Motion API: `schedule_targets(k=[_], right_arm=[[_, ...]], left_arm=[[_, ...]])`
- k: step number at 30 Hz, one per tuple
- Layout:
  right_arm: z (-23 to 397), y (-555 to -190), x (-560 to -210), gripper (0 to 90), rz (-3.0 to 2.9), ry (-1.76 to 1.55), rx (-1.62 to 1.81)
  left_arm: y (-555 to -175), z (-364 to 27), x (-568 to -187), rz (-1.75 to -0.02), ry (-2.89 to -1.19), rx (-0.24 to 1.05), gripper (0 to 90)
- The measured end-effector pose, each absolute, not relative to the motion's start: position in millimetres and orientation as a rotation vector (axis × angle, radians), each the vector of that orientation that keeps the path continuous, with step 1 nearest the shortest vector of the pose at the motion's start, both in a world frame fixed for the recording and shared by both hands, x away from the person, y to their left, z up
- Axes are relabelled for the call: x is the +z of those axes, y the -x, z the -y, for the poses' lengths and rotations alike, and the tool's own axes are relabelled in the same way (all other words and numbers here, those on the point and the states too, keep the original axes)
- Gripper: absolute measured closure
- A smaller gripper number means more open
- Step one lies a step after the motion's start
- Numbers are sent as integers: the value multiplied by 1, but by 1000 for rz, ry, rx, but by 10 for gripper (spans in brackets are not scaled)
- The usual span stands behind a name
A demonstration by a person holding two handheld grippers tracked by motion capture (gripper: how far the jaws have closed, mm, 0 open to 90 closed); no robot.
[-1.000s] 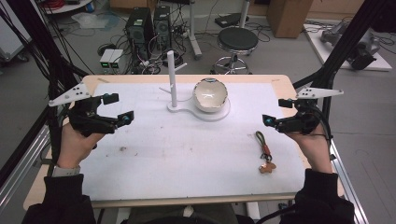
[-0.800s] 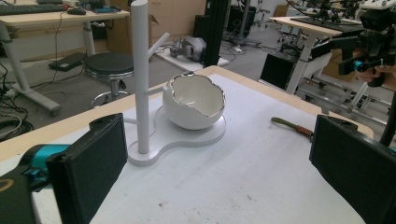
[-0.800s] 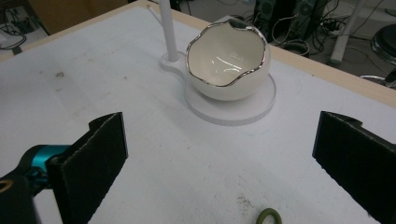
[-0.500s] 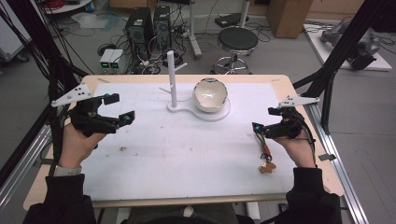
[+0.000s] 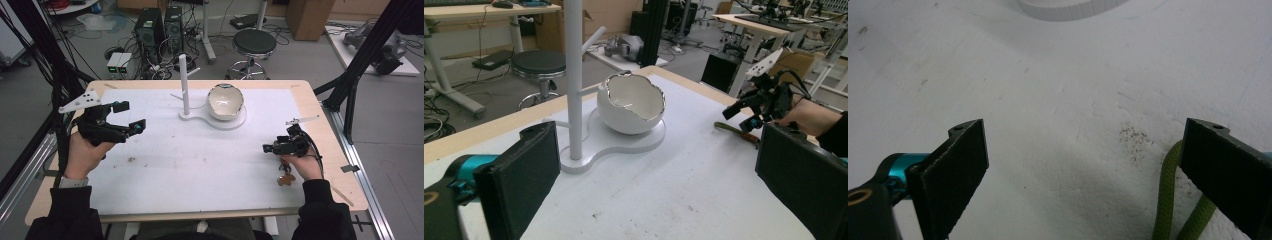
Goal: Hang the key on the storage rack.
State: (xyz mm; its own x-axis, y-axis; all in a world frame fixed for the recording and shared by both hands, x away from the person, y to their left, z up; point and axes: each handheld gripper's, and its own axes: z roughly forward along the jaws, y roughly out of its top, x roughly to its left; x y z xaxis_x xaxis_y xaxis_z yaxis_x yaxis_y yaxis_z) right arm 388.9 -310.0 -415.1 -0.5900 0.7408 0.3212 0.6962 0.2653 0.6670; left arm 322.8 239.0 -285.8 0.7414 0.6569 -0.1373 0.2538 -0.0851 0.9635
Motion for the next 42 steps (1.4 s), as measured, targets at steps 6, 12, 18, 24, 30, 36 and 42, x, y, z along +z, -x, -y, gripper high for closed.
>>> schedule_targets(k=[6,12,18,24,30,36,42], right_arm=[[313,-391,-422,66,-2438,-1454,1260],[316,-393,-432,204,-2439,-1490,1191],[316,-390,-434,490,-2390,-1417,1063],[317,-386,-436,719,-2305,-1448,1010],[319,-386,-437,839,-2262,-1465,992],[319,-386,-435,843,-2269,-1441,980],[329,-373,-408,848,-2171,-1378,1111]], left_arm=[[-324,-239,-286,-751,-1661,399,47],[-325,-239,-287,-753,-1664,396,47],[-326,-240,-289,-767,-1657,392,47],[-327,-239,-290,-772,-1666,388,47],[-327,-239,-291,-779,-1663,385,47],[-328,-240,-292,-780,-1669,382,47],[-328,-240,-293,-783,-1667,386,47]])
